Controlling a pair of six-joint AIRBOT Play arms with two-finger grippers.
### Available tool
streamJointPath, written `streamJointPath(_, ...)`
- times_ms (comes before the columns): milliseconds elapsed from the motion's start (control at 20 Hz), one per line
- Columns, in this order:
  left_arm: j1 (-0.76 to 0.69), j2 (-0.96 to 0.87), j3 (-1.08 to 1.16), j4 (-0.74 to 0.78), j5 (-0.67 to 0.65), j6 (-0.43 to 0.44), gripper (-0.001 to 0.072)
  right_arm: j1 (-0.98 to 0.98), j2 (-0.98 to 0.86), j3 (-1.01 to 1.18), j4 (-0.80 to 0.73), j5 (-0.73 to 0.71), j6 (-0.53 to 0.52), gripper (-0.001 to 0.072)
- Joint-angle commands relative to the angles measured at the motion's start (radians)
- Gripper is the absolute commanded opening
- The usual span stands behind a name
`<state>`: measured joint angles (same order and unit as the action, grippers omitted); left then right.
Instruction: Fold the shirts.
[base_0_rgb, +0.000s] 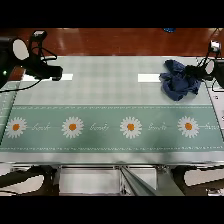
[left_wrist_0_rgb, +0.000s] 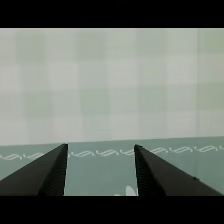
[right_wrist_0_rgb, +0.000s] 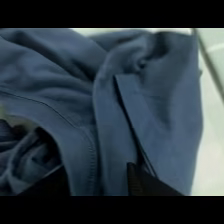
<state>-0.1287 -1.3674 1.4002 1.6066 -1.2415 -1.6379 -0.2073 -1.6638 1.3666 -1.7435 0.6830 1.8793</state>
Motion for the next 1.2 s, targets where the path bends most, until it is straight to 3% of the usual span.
streamJointPath(0,0.029,0.101,-0.138,-0.082,0.003,0.002,0.0511,-0.027,-0.082,0.000,0.051,0.042,-0.002,0.0397)
streamJointPath(50,0.029,0.143,-0.188,-0.143,0.035,0.002,0.0512,-0.026,-0.090,0.000,0.074,0.058,-0.018,0.0349)
streamJointPath(100,0.029,0.189,-0.237,-0.200,0.067,0.002,0.0511,-0.026,-0.090,0.001,0.114,0.069,-0.054,0.0166)
streamJointPath(150,0.029,0.231,-0.276,-0.247,0.091,0.002,0.0511,-0.026,-0.089,0.008,0.154,0.084,-0.099,0.0034)
streamJointPath(350,0.021,0.425,-0.439,-0.317,0.105,0.002,0.0511,-0.026,-0.074,0.142,0.388,0.229,-0.333,0.0032)
streamJointPath(500,0.010,0.590,-0.586,-0.337,0.105,0.001,0.0511,-0.026,0.031,0.261,0.587,0.234,-0.444,0.0032)
streamJointPath(750,0.008,0.770,-0.700,-0.359,0.109,-0.002,0.0511,-0.026,0.289,0.390,0.771,0.236,-0.529,0.0031)
streamJointPath(950,0.008,0.799,-0.714,-0.358,0.116,0.002,0.0511,-0.026,0.488,0.448,0.885,0.245,-0.605,0.0031)
streamJointPath(1150,0.008,0.800,-0.722,-0.405,0.156,0.002,0.0511,-0.026,0.625,0.481,0.979,0.380,-0.663,0.0032)
